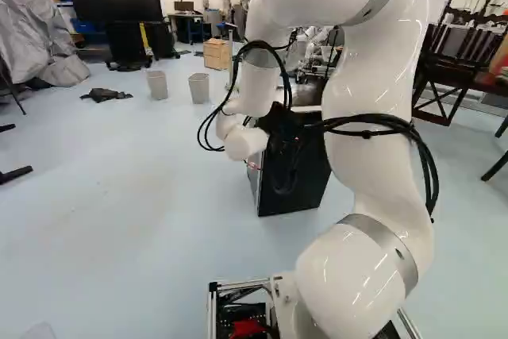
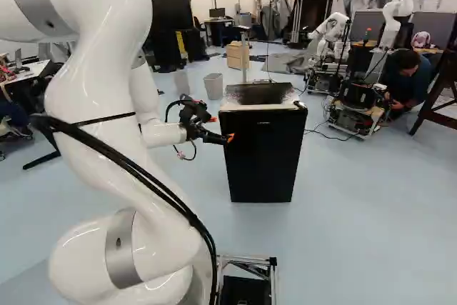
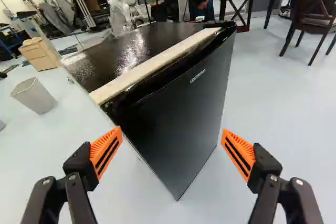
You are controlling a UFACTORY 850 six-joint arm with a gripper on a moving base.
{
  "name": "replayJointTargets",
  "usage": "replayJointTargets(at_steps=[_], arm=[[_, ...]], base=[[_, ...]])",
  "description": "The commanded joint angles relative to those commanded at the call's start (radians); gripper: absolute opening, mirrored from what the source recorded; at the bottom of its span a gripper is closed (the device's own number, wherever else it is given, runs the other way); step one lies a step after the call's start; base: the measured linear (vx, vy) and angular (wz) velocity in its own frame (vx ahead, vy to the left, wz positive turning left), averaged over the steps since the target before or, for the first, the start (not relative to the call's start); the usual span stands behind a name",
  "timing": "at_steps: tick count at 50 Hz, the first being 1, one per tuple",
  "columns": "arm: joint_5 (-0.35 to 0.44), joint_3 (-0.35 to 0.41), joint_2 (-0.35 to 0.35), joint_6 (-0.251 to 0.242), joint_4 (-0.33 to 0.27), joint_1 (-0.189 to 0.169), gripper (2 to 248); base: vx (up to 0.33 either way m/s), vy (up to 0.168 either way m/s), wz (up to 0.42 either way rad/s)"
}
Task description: Grab a drink from the fridge
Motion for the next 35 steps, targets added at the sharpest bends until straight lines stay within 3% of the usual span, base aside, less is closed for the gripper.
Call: replayJointTargets(at_steps=[19, 35], arm=[[0.042, 0.004, 0.002, 0.0, 0.02, 0.07, 247], [0.126, -0.012, -0.049, 0.0, 0.043, 0.094, 247]], base=[[0.0, 0.0, 0.0], [0.0, 0.0, 0.0]])
